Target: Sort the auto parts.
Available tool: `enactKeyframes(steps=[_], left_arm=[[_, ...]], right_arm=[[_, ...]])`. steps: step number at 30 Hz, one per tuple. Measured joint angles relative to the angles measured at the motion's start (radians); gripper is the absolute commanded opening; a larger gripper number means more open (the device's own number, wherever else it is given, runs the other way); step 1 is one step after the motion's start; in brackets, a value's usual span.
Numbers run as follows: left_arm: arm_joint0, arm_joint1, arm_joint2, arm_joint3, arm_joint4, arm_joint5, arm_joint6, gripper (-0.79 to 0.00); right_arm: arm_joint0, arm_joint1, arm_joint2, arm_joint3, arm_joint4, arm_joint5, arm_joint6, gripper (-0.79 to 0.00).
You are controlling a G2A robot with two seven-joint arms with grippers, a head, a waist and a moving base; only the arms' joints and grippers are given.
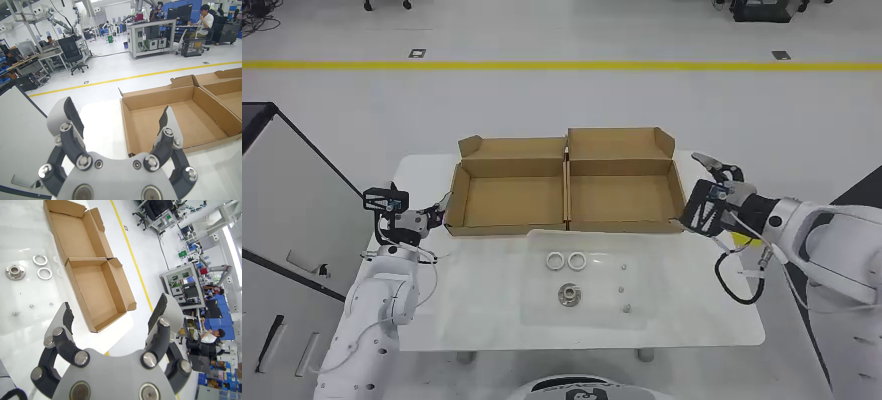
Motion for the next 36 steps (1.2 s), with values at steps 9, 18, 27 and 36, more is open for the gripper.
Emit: enactKeyframes(steps=[9,18,27,36], left_arm=[[0.0,0.0,0.0,0.0,0.0,0.0,0.0,0.0],[0.0,0.0,0.0,0.0,0.0,0.0,0.0,0.0],[0.0,0.0,0.0,0.0,0.0,0.0,0.0,0.0],[0.0,0.0,0.0,0.0,0.0,0.0,0.0,0.0]], right_arm=[[0.133,0.108,-0.246,0.031,0.125,0.126,0.121,0.0],[0.35,0.229,-0.55,0.08,0.319,0.307,0.302,0.0],[0.515,0.293,-0.794,0.16,0.446,0.378,0.373,0.0],[0.591,0.306,-0.964,0.25,0.442,0.335,0.33,0.0]])
